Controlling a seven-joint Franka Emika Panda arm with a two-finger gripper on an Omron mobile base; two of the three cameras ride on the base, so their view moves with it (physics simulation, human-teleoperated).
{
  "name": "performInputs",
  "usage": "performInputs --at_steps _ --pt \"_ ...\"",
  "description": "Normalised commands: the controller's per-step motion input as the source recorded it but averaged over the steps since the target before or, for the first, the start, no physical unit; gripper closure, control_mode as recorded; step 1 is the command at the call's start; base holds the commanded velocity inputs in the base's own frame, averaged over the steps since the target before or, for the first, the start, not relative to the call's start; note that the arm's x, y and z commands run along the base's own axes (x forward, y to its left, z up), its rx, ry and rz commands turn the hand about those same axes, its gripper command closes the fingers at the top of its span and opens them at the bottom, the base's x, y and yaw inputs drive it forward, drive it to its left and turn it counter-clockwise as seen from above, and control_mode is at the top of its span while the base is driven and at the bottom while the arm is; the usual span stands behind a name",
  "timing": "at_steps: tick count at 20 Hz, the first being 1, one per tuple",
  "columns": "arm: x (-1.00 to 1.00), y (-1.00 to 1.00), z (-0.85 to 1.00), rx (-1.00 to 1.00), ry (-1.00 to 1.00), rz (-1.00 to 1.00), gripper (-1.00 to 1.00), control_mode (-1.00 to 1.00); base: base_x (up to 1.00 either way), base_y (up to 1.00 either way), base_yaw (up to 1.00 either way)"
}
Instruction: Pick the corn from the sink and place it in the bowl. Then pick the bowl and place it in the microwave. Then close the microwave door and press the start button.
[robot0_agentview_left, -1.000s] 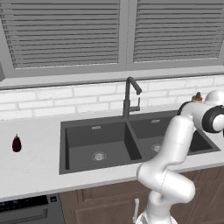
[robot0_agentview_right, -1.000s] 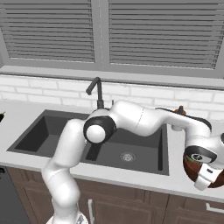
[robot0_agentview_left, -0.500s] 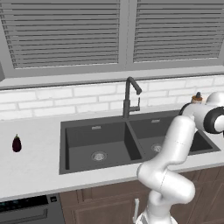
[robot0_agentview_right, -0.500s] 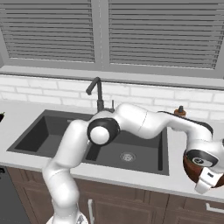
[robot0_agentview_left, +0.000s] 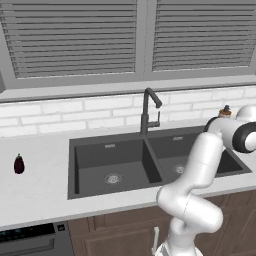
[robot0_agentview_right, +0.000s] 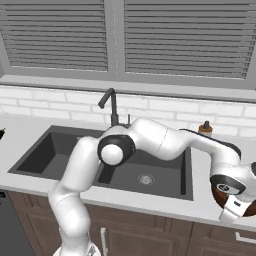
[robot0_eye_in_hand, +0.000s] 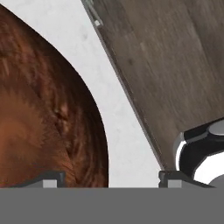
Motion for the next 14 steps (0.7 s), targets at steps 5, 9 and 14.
performInputs --at_steps 5,9,14 --pt "0.00 0.03 0.00 0.00 0.00 0.00 1.00 -1.00 0.00 0.00 0.00" --pt "-0.06 0.06 0.00 -0.01 -0.02 0.00 1.00 -1.00 0.00 0.00 0.00" --pt "-0.43 0.32 0.20 -0.07 -0.14 0.01 1.00 -1.00 0.00 0.00 0.00"
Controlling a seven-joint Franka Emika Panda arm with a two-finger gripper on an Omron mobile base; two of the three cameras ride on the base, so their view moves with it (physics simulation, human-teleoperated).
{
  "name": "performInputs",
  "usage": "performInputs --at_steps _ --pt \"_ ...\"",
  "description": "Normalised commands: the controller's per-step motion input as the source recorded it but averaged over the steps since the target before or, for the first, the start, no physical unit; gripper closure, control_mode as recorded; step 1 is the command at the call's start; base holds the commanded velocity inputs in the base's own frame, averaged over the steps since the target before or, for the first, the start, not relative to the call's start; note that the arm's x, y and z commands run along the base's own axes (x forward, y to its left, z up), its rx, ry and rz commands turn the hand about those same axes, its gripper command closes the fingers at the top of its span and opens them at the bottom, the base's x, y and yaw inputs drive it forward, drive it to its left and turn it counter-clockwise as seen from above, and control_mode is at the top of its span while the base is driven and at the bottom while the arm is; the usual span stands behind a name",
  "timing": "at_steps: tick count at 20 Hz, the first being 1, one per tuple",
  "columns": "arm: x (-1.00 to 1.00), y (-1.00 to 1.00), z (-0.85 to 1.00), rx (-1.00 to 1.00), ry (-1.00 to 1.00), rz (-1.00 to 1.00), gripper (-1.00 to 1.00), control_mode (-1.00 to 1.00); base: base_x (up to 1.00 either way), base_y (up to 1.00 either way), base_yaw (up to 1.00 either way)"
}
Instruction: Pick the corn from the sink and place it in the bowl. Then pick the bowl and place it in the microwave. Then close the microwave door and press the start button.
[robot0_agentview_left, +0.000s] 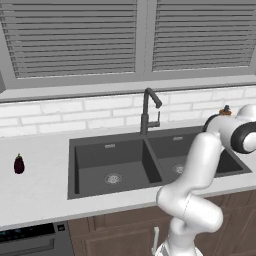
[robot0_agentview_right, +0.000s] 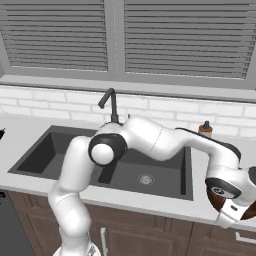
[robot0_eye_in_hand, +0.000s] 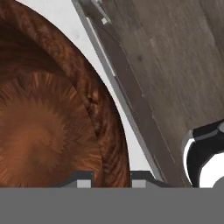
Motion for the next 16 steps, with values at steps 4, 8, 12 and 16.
performInputs --at_steps 4,8,12,16 --pt "-0.63 0.51 0.56 -0.11 -0.26 0.09 1.00 -1.00 0.00 0.00 0.00" --pt "-0.46 0.66 0.66 -0.15 -0.33 0.15 1.00 -1.00 0.00 0.00 0.00" --pt "-0.15 0.86 0.64 -0.17 -0.21 0.18 1.00 -1.00 0.00 0.00 0.00" --pt "0.00 1.00 0.58 -0.11 -0.02 0.19 1.00 -1.00 0.00 0.00 0.00"
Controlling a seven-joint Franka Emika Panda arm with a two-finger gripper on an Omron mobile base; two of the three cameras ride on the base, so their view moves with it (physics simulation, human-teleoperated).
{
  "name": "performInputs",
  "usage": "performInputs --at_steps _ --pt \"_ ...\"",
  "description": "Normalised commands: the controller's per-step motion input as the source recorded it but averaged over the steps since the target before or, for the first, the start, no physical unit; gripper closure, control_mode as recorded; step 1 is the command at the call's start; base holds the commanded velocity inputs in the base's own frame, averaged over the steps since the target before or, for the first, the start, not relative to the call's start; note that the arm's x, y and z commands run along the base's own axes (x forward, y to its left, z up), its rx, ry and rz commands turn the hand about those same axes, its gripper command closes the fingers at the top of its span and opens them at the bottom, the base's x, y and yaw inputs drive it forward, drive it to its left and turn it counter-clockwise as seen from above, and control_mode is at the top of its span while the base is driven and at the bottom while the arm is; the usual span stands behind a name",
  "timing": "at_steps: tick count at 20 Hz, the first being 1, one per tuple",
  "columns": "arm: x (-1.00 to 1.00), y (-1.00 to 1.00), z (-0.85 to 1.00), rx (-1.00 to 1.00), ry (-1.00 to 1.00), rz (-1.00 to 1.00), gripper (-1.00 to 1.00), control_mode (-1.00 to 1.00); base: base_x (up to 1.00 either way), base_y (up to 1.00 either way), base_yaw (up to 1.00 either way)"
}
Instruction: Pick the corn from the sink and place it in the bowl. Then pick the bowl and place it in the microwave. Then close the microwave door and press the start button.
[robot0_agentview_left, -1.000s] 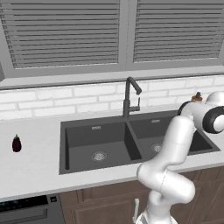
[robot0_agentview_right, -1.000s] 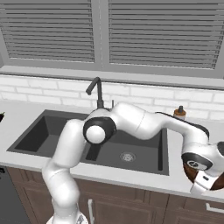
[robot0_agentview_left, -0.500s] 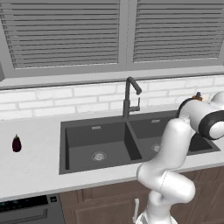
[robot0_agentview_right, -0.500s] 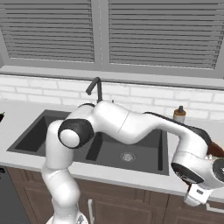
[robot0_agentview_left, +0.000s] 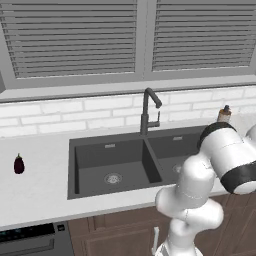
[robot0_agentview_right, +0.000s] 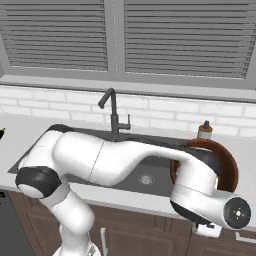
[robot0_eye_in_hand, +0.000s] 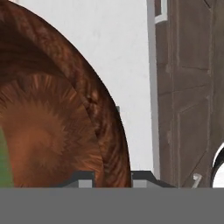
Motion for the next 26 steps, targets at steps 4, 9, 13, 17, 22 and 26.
performInputs --at_steps 4,9,13,17,22,26 --pt "0.11 1.00 0.60 -0.05 0.02 0.14 1.00 -1.00 0.00 0.00 0.00" --pt "0.26 1.00 0.56 -0.05 0.12 0.11 1.00 -1.00 0.00 0.00 0.00" --pt "0.09 0.99 0.43 -0.11 0.15 0.09 1.00 -1.00 0.00 0.00 0.00" --pt "0.00 0.85 0.49 -0.14 0.10 0.03 1.00 -1.00 0.00 0.00 0.00" --pt "0.00 0.73 0.51 -0.10 0.09 0.06 1.00 -1.00 0.00 0.00 0.00" --pt "0.00 0.44 0.44 0.00 0.15 0.06 1.00 -1.00 0.00 0.00 0.00"
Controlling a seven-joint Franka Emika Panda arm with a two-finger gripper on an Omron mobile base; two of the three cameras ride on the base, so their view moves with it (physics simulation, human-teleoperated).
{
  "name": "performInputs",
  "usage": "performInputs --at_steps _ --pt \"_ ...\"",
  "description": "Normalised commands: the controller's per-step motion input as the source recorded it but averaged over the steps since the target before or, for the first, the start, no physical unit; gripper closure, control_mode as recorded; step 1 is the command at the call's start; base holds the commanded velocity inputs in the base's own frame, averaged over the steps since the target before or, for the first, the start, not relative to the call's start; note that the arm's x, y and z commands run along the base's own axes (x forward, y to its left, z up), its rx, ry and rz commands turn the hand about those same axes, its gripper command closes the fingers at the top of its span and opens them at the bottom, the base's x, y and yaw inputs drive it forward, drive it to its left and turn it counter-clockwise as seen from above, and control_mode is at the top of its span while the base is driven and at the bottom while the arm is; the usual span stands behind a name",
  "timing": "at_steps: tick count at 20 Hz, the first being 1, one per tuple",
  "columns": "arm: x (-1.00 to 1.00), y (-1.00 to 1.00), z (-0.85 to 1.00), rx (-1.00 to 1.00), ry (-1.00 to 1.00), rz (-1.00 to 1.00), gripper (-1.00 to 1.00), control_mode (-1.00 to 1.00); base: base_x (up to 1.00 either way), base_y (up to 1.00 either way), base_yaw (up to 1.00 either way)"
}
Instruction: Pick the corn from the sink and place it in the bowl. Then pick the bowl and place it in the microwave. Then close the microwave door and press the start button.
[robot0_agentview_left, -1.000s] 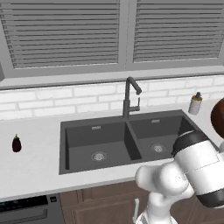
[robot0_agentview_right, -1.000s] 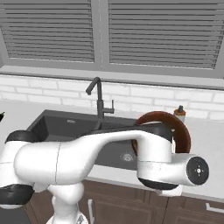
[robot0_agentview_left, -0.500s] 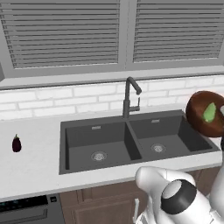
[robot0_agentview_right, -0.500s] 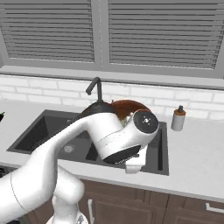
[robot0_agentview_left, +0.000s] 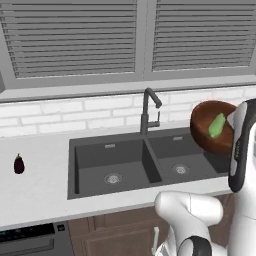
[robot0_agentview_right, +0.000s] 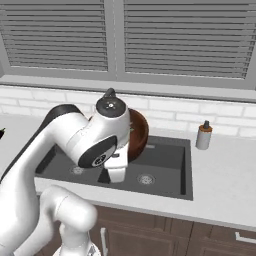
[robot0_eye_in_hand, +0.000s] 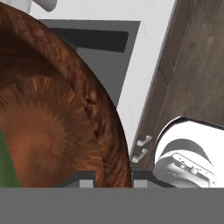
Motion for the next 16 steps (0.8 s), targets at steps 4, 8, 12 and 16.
performInputs --at_steps 4,8,12,16 --pt "0.02 0.39 0.09 0.00 0.23 0.00 1.00 -1.00 0.00 0.00 0.00" --pt "0.01 0.22 -0.04 -0.01 0.13 0.04 1.00 -1.00 0.00 0.00 0.00" --pt "0.00 0.00 0.00 0.00 0.00 0.00 1.00 1.00 -0.06 0.09 -0.11" --pt "0.00 0.00 0.00 0.00 0.00 0.00 1.00 1.00 -0.26 0.00 -0.47"
